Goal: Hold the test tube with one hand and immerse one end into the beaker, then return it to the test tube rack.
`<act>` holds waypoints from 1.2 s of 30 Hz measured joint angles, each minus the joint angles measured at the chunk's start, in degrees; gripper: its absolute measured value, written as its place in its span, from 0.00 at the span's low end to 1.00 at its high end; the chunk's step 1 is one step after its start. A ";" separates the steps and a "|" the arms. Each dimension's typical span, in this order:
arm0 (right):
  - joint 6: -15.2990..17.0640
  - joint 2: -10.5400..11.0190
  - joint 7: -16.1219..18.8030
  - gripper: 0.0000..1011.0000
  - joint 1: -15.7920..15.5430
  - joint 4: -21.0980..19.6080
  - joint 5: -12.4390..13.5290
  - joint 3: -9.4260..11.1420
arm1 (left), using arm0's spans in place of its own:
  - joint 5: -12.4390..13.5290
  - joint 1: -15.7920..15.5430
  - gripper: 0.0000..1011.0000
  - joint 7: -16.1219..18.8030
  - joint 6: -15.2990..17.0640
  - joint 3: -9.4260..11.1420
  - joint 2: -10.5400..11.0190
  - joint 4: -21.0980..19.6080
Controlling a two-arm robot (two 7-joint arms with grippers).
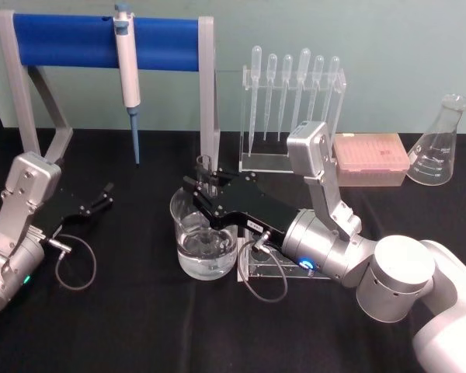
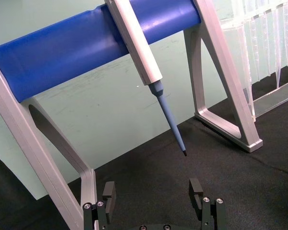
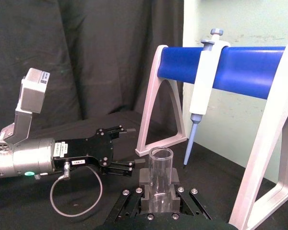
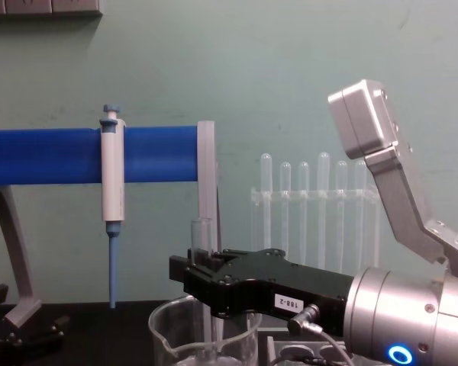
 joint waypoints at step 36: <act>0.00 0.00 0.01 0.22 0.00 0.00 0.00 0.00 | 0.00 0.00 0.99 0.00 0.00 0.00 0.00 0.00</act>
